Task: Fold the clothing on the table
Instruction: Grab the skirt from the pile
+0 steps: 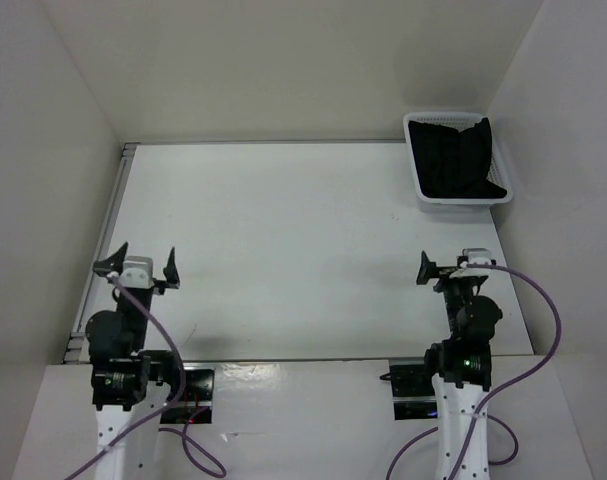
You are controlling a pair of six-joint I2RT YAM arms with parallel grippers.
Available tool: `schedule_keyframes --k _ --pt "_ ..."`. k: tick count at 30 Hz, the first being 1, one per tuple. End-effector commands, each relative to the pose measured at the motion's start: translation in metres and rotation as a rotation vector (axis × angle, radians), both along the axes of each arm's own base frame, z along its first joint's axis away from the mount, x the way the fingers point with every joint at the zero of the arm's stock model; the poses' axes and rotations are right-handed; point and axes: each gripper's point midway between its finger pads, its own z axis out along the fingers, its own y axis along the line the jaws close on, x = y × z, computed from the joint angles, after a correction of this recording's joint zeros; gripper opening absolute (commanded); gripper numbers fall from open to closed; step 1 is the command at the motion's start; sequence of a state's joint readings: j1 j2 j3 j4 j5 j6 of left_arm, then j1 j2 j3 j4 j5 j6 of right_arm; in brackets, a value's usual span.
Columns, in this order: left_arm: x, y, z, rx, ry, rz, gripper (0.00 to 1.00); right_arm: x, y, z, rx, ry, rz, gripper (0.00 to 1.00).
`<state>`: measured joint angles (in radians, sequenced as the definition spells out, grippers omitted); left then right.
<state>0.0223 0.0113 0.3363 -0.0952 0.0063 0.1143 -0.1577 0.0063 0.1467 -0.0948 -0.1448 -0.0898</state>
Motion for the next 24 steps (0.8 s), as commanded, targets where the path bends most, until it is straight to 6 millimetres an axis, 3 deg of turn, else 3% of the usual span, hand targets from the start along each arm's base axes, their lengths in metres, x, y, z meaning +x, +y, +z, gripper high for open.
schedule_keyframes --k 1,3,4,5,6,7,8,9,10,11,12,14,16,17,18,19,20,24 --pt "-0.058 0.015 0.119 0.031 -0.342 0.092 0.99 -0.040 -0.012 0.135 0.000 -0.401 -0.100 0.98" --pt "-0.050 0.027 0.133 0.025 -0.256 0.160 0.99 -0.044 -0.020 0.151 0.002 -0.411 -0.146 0.98" --pt "-0.051 0.042 0.143 0.003 -0.222 0.243 0.99 -0.052 -0.022 0.169 -0.005 -0.420 -0.165 0.98" --pt "-0.047 0.050 0.164 -0.017 -0.138 0.288 0.99 -0.051 -0.025 0.173 0.001 -0.392 -0.182 0.98" --pt "-0.045 0.058 0.173 -0.020 -0.089 0.332 0.99 -0.037 -0.036 0.167 0.007 -0.302 -0.231 0.98" --pt "-0.044 0.067 0.181 -0.024 -0.040 0.388 0.99 -0.045 -0.042 0.196 0.014 -0.321 -0.271 0.98" --pt "-0.027 0.079 0.162 -0.017 0.125 0.465 0.99 -0.040 -0.050 0.195 0.032 -0.255 -0.314 0.98" --pt "-0.038 0.081 0.192 -0.023 0.103 0.479 0.99 -0.021 -0.064 0.186 0.028 -0.143 -0.379 0.98" --pt "-0.028 0.081 0.176 -0.006 0.219 0.480 0.99 -0.024 -0.063 0.217 -0.031 -0.144 -0.368 0.98" --pt "-0.028 0.079 0.177 0.001 0.244 0.465 0.99 -0.018 -0.065 0.207 -0.109 -0.034 -0.362 0.98" --pt "-0.032 0.077 0.178 0.007 0.272 0.452 0.99 -0.010 -0.074 0.212 -0.074 0.000 -0.411 0.98" --pt "-0.026 0.067 0.169 0.003 0.296 0.397 0.99 -0.004 -0.076 0.204 -0.061 0.049 -0.418 0.98" --pt "-0.030 0.058 0.163 0.134 0.301 0.314 0.99 0.001 -0.073 0.201 -0.107 0.070 -0.382 0.98" --pt "-0.026 0.065 0.141 0.115 0.327 0.356 0.99 0.002 -0.072 0.196 -0.094 0.078 -0.381 0.98" --pt "-0.028 0.070 0.134 0.020 0.292 0.412 0.99 0.004 -0.079 0.192 -0.094 0.096 -0.412 0.98" --pt "-0.037 0.078 0.143 -0.051 0.192 0.467 0.99 0.011 -0.078 0.186 -0.084 0.118 -0.401 0.98" --pt "-0.037 0.078 0.136 -0.052 0.191 0.467 0.99 0.016 -0.077 0.183 -0.084 0.133 -0.388 0.98" --pt "-0.009 0.044 0.106 -0.116 0.317 0.283 0.99 0.038 -0.064 0.153 -0.030 0.198 -0.293 0.98"
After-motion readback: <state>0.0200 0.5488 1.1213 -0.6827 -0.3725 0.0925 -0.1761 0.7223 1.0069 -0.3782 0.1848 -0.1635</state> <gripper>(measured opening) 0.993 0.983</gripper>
